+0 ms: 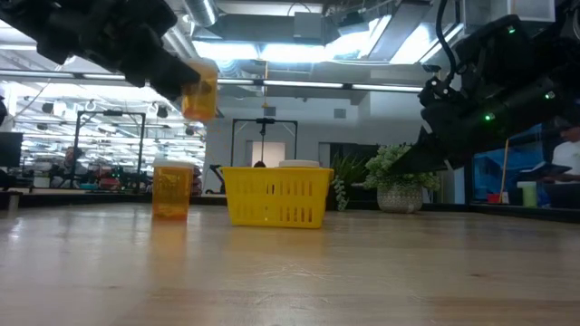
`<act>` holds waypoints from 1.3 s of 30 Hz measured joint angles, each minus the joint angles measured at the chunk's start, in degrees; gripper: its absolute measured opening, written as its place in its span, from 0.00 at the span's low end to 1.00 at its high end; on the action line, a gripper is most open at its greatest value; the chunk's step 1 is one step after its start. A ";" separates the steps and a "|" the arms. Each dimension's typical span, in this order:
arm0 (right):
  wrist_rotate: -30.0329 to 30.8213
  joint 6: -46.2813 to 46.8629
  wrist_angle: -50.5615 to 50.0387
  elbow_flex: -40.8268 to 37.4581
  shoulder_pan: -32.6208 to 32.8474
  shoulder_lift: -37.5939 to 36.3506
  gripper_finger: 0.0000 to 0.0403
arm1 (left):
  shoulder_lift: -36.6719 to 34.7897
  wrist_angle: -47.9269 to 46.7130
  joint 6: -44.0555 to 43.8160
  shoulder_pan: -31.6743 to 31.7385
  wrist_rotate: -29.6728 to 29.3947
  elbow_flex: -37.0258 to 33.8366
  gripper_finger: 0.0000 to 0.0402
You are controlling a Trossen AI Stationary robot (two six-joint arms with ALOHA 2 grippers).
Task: Pick and place pill bottles into a basket
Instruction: Put the orange pill bottle into the yellow bin
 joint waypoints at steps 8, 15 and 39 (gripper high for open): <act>0.00 0.76 0.10 0.00 0.00 0.00 0.05 | 0.11 7.45 1.49 -0.02 -1.41 0.02 0.48; 0.00 0.76 0.07 0.00 -0.01 0.00 0.05 | 5.26 15.59 1.42 0.04 -1.71 0.04 0.48; -0.09 0.89 -0.12 0.00 1.15 0.02 0.05 | 24.68 16.44 5.10 6.38 6.83 10.84 0.48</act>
